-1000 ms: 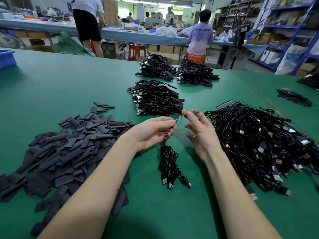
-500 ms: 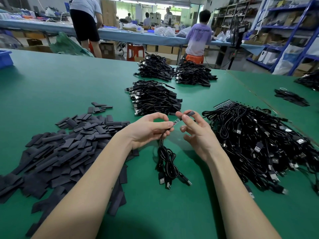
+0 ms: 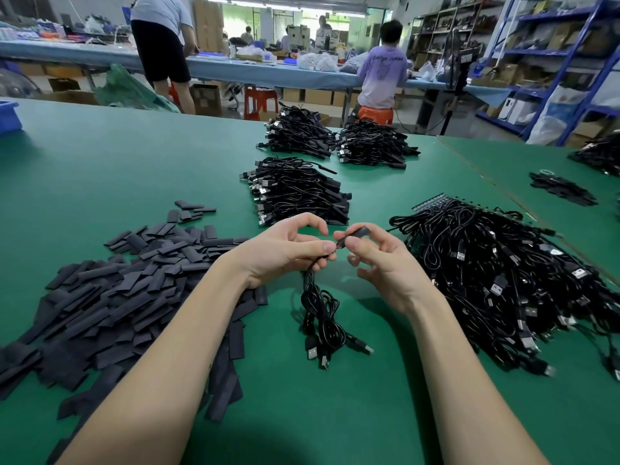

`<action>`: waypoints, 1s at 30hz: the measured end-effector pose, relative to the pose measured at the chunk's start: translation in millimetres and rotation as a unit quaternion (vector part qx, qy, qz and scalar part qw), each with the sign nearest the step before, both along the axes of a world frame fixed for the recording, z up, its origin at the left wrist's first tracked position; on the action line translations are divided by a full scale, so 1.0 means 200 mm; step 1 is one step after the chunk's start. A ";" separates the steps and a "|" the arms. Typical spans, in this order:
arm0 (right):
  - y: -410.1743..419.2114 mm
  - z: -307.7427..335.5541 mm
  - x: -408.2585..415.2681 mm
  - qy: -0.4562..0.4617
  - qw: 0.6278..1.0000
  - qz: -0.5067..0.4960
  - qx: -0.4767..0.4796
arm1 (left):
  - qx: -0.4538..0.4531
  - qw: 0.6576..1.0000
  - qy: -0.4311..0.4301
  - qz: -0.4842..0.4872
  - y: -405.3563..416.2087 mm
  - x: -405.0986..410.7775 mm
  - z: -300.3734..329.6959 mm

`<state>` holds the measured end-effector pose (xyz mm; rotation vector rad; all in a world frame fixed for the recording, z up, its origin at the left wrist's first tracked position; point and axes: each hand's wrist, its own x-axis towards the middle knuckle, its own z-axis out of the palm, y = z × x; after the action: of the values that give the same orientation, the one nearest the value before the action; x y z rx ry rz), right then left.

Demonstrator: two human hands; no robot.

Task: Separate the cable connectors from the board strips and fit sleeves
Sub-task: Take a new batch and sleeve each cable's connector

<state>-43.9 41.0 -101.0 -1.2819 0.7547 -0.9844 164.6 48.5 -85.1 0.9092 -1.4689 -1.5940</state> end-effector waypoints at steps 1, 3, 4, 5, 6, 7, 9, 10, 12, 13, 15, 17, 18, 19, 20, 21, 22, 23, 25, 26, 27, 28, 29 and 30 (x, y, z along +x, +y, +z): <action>0.00 0.00 0.00 -0.005 1.000 -0.018 0.002 | -0.010 1.000 -0.005 0.018 0.00 -0.01 0.00; -0.01 0.00 -0.01 -0.010 0.999 -0.049 0.011 | -0.052 0.996 -0.046 0.056 -0.02 -0.04 -0.01; -0.01 -0.01 -0.01 -0.008 0.998 -0.067 0.015 | -0.079 0.991 -0.079 0.074 -0.02 -0.05 -0.01; -0.01 -0.01 -0.02 -0.007 0.996 -0.084 0.019 | -0.105 0.984 -0.111 0.089 -0.02 -0.05 -0.01; -0.02 -0.01 -0.02 -0.009 0.995 -0.098 0.023 | -0.126 0.978 -0.133 0.096 -0.03 -0.05 -0.01; -0.02 -0.02 -0.02 -0.012 0.994 -0.107 0.027 | -0.141 0.975 -0.143 0.097 -0.03 -0.05 -0.01; -0.02 -0.02 -0.03 -0.018 0.993 -0.115 0.034 | -0.168 0.969 -0.153 0.099 -0.03 -0.05 -0.02; -0.02 -0.02 -0.02 -0.020 0.992 -0.116 0.038 | -0.180 0.965 -0.159 0.105 -0.03 -0.06 -0.03; -0.03 -0.02 -0.02 -0.021 0.992 -0.115 0.043 | -0.196 0.960 -0.160 0.118 -0.04 -0.07 -0.04; -0.03 -0.03 -0.03 -0.021 0.992 -0.113 0.044 | -0.203 0.958 -0.159 0.124 -0.04 -0.08 -0.04; -0.03 -0.03 -0.03 -0.019 0.993 -0.107 0.043 | -0.218 0.954 -0.156 0.136 -0.04 -0.09 -0.05; -0.03 -0.03 -0.02 -0.014 0.994 -0.105 0.039 | -0.229 0.951 -0.150 0.145 -0.04 -0.10 -0.06; -0.03 -0.03 -0.02 -0.011 0.994 -0.104 0.038 | -0.231 0.951 -0.145 0.148 -0.04 -0.10 -0.06; -0.03 -0.03 -0.02 -0.009 0.994 -0.101 0.038 | -0.231 0.951 -0.140 0.149 -0.03 -0.10 -0.06; -0.03 -0.03 -0.01 -0.008 0.994 -0.098 0.037 | -0.230 0.952 -0.135 0.149 -0.03 -0.10 -0.06; -0.03 -0.04 -0.01 -0.011 0.995 -0.096 0.036 | -0.230 0.953 -0.130 0.147 -0.03 -0.10 -0.06; -0.03 -0.04 -0.01 -0.016 0.995 -0.095 0.037 | -0.231 0.954 -0.125 0.145 -0.03 -0.10 -0.06; -0.03 -0.04 -0.01 -0.021 0.995 -0.094 0.038 | -0.233 0.954 -0.120 0.143 -0.03 -0.10 -0.06; -0.03 -0.05 0.00 -0.025 0.995 -0.090 0.044 | -0.238 0.955 -0.112 0.140 -0.03 -0.10 -0.05; -0.03 -0.05 0.01 -0.025 0.995 -0.085 0.046 | -0.239 0.955 -0.108 0.139 -0.03 -0.10 -0.04; -0.03 -0.05 0.01 -0.026 0.995 -0.080 0.048 | -0.238 0.956 -0.103 0.138 -0.03 -0.09 -0.04; -0.03 -0.05 0.02 -0.028 0.995 -0.077 0.049 | -0.237 0.956 -0.099 0.139 -0.03 -0.09 -0.04; -0.02 -0.05 0.02 -0.029 0.995 -0.080 0.048 | -0.233 0.957 -0.094 0.141 -0.03 -0.09 -0.04; -0.02 -0.04 0.02 -0.028 0.995 -0.089 0.041 | -0.228 0.959 -0.085 0.146 -0.03 -0.09 -0.04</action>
<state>-39.1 36.2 -108.7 -1.1261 0.8694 -1.1163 147.1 42.8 -92.2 0.9516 -1.6401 -0.9260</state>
